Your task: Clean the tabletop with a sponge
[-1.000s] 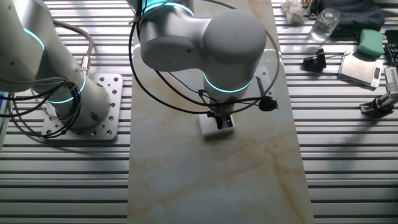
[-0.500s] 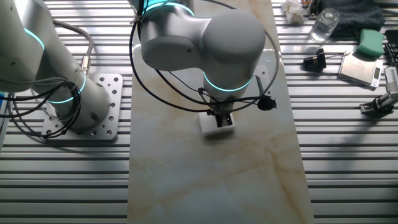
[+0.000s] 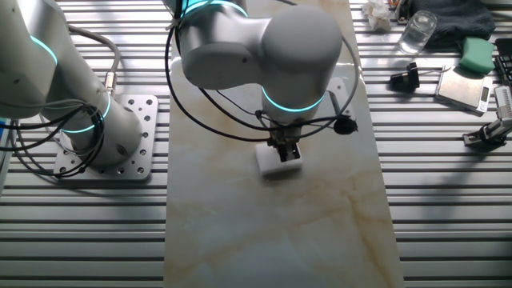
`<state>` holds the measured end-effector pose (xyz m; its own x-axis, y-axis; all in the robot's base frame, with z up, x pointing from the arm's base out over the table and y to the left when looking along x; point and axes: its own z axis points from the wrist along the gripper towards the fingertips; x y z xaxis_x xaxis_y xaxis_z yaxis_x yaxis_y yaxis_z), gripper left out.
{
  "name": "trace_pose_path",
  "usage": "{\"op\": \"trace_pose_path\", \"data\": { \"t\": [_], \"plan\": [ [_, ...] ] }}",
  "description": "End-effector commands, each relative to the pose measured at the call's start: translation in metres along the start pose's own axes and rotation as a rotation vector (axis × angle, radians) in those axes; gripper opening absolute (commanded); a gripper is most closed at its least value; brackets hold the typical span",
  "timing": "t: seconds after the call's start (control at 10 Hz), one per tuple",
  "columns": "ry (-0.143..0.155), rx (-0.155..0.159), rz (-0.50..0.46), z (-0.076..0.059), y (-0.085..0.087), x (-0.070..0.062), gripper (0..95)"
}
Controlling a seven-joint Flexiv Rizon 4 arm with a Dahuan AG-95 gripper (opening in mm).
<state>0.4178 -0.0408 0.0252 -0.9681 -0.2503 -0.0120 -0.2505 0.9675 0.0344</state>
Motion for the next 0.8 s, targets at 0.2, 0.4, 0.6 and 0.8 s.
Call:
{"op": "trace_pose_path", "data": {
  "t": [0.2, 0.4, 0.6, 0.8],
  "plan": [
    [0.006, 0.013, -0.02, -0.0037, -0.0012, 0.0002, 19.0],
    [0.007, 0.021, -0.026, -0.0041, -0.002, 0.0007, 19.0],
    [0.008, 0.024, -0.026, -0.0068, -0.0025, 0.0011, 19.0],
    [0.011, 0.031, -0.031, -0.0107, -0.0045, 0.0024, 19.0]
  ]
}}
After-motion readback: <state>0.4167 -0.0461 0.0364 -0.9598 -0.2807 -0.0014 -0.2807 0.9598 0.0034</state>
